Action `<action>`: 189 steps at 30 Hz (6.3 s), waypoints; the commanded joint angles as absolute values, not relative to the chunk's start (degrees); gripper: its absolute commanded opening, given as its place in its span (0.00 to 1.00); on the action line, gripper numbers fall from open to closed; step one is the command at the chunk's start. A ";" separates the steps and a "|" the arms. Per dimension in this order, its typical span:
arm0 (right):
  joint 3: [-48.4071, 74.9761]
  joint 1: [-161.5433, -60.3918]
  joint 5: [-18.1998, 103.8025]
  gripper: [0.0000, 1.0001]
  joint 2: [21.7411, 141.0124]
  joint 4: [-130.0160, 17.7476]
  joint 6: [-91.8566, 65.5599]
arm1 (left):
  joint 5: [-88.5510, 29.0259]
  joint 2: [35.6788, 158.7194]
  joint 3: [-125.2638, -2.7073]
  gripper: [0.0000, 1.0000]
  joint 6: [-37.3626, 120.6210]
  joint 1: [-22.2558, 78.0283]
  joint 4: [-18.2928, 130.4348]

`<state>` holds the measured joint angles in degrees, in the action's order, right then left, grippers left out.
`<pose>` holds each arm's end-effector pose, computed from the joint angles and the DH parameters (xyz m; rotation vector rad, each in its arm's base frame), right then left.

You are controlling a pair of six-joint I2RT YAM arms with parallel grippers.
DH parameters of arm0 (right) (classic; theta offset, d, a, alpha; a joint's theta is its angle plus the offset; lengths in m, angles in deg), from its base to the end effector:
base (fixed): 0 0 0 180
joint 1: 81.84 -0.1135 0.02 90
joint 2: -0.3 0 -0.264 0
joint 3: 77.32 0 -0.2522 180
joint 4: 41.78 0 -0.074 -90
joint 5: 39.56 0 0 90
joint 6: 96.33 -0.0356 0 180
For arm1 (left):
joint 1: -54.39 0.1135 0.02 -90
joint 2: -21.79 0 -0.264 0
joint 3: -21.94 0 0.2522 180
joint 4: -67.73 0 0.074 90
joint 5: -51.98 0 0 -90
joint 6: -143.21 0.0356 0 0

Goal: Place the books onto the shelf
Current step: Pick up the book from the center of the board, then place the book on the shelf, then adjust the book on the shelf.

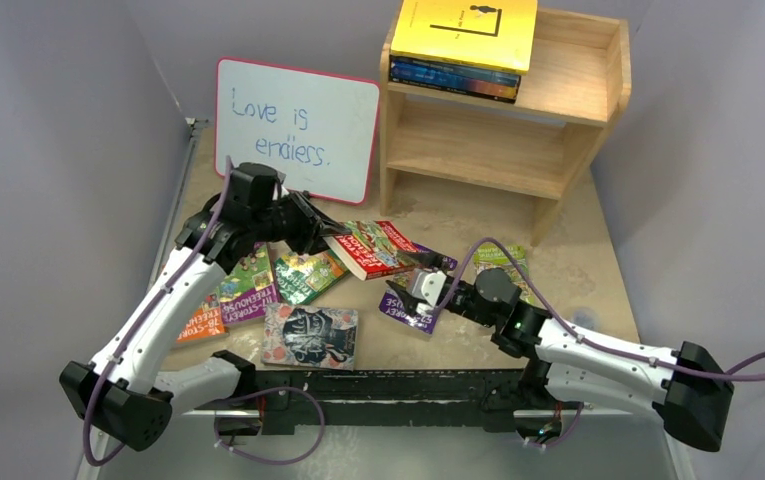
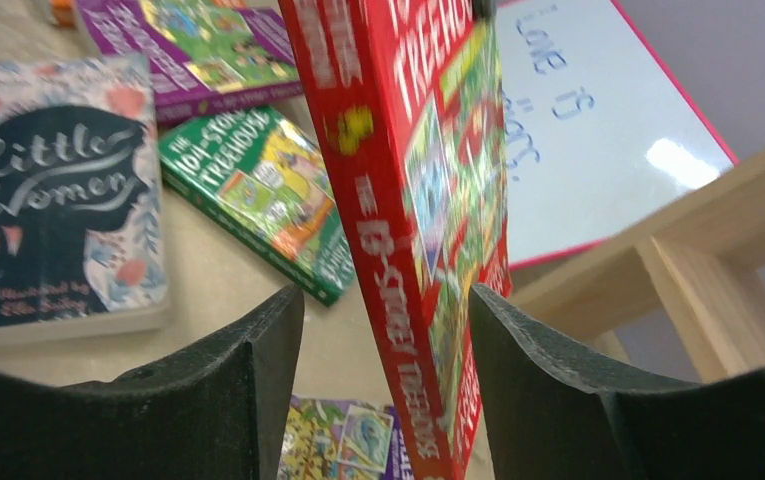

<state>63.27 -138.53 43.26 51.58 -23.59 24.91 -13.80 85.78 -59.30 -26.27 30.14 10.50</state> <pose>0.1118 0.1782 0.2796 -1.0975 0.9891 0.4528 0.2007 -0.1064 0.3571 -0.9785 2.4343 -1.3038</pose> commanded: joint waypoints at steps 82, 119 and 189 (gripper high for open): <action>62.90 -124.15 103.48 0.00 68.06 17.83 5.35 | -49.35 74.12 -50.95 0.67 -1.35 30.83 20.91; 31.16 -122.35 89.60 0.00 99.90 23.46 13.05 | -51.36 73.21 -49.98 0.66 -0.53 30.81 19.45; 25.77 -123.76 65.68 0.74 79.53 -23.26 1.46 | -48.88 73.91 -45.12 0.66 -0.83 30.81 20.94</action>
